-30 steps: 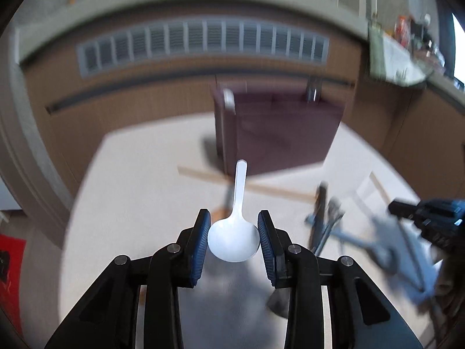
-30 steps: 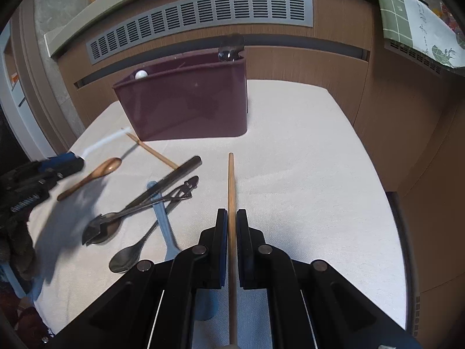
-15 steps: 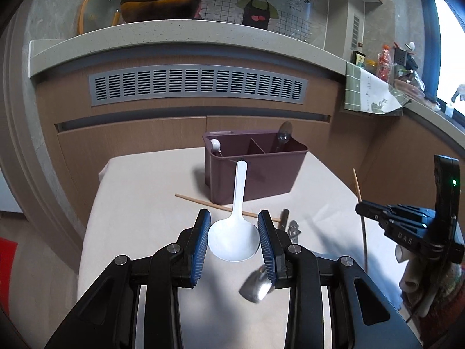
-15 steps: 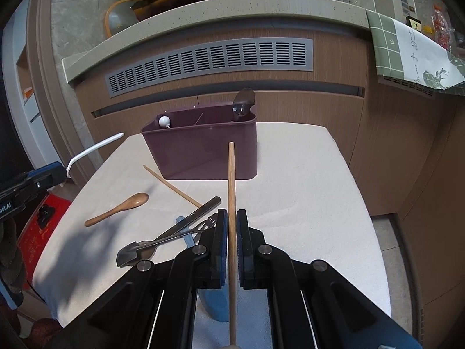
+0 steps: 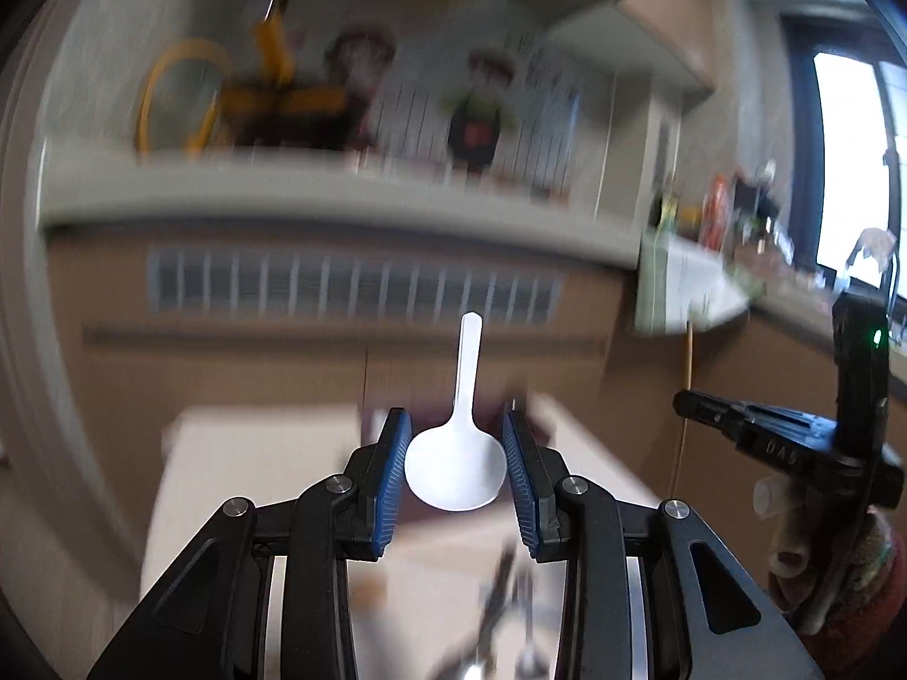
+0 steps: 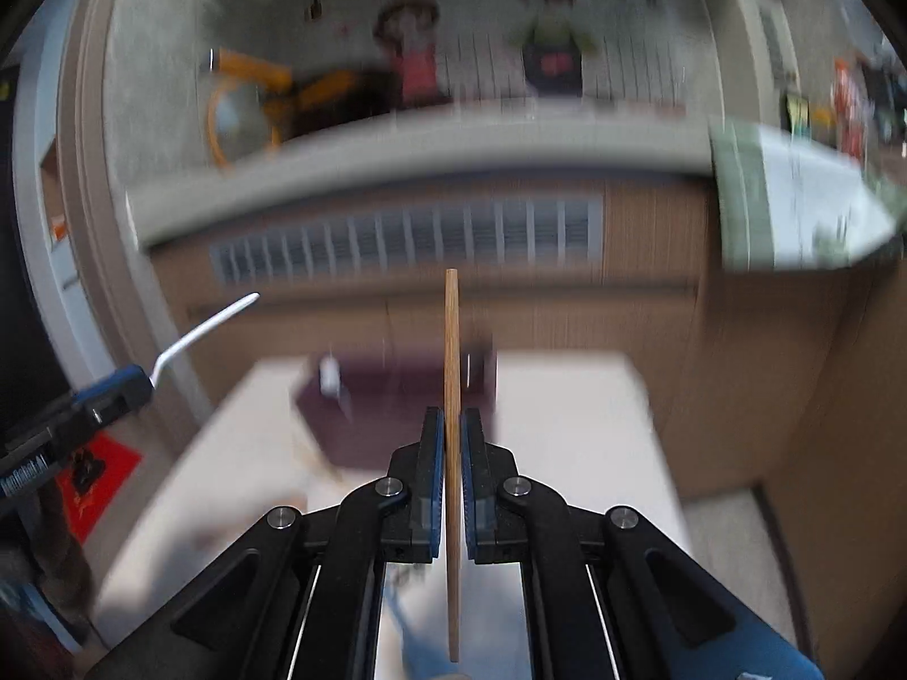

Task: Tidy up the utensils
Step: 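Lift the white spoon into the caddy with the left tool while the right tool carries the chopstick over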

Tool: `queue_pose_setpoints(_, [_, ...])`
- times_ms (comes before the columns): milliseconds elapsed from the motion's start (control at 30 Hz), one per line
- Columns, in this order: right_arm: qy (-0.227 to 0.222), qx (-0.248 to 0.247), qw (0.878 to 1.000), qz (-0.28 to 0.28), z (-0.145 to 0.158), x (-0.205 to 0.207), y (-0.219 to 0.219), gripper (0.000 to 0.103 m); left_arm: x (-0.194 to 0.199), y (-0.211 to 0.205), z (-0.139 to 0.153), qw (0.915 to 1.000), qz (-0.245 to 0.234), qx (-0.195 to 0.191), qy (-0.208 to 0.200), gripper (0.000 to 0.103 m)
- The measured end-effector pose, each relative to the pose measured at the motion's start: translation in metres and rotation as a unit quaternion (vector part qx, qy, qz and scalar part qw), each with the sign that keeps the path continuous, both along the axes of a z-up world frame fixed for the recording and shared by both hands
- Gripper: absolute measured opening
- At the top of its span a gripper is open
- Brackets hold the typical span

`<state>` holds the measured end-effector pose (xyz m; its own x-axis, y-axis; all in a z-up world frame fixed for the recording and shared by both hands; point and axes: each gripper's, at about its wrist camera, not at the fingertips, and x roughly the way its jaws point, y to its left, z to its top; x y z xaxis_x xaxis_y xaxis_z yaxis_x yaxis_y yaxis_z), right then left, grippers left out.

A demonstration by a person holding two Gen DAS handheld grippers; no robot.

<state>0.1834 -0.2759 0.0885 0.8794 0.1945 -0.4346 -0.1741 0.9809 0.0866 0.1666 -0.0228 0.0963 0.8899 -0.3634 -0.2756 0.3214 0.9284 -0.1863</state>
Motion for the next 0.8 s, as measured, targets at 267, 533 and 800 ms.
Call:
queue_pose_setpoints(267, [-0.090, 0.015, 0.995, -0.028, 0.076, 0.060, 0.006, 0.005, 0.100, -0.021, -0.024, 0.9992, 0.017, -0.037, -0.005, 0.035])
queue_pose_setpoints(533, [-0.054, 0.031, 0.998, -0.024, 0.044, 0.130, 0.014, 0.005, 0.164, -0.029, -0.086, 0.9968, 0.007, -0.043, 0.067, 0.035])
queue_pose_setpoints(800, [-0.012, 0.049, 0.999, -0.016, 0.003, 0.169, 0.021, 0.005, 0.176, -0.037, -0.113, 0.9917, 0.003, -0.008, 0.128, 0.035])
